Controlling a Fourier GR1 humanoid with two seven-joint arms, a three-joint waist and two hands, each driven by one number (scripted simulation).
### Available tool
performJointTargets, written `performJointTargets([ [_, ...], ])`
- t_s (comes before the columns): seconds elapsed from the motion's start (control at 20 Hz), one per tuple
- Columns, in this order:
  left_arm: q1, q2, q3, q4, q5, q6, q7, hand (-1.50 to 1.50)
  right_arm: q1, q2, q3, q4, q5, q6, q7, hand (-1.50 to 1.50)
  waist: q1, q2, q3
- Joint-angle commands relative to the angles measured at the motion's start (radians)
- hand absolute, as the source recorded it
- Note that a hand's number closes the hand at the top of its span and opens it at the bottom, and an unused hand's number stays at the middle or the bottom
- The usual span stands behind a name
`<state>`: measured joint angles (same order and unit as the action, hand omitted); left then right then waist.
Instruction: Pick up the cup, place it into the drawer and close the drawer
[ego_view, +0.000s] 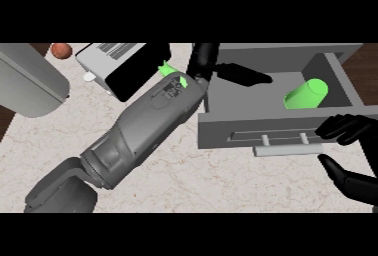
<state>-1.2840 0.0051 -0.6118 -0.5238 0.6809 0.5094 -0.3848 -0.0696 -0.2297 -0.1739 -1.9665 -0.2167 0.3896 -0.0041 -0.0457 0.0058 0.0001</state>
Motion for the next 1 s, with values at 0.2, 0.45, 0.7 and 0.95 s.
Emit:
performJointTargets([
  [0.2,0.048,0.094,0.082,-0.103,0.012,-0.051,0.045,-1.5,0.027,-0.112,0.014,-0.038,0.095,0.087,0.027,1.5,0.049,-0.009,-0.001],
  [0.45,0.121,0.181,0.104,-0.243,0.002,-0.044,0.106,-1.5,0.065,-0.062,0.094,-0.047,0.328,0.008,-0.01,1.5,0.063,-0.012,0.0],
  [0.7,0.288,0.303,0.104,-0.476,-0.014,-0.042,0.158,-1.5,0.053,-0.062,0.11,-0.049,0.405,-0.023,0.031,1.5,0.073,-0.015,0.0],
  [0.95,0.375,0.339,0.159,-0.573,0.0,-0.037,0.187,-1.5,-0.015,-0.015,0.243,0.128,0.654,-0.128,-0.093,1.5,0.074,-0.008,0.0],
])
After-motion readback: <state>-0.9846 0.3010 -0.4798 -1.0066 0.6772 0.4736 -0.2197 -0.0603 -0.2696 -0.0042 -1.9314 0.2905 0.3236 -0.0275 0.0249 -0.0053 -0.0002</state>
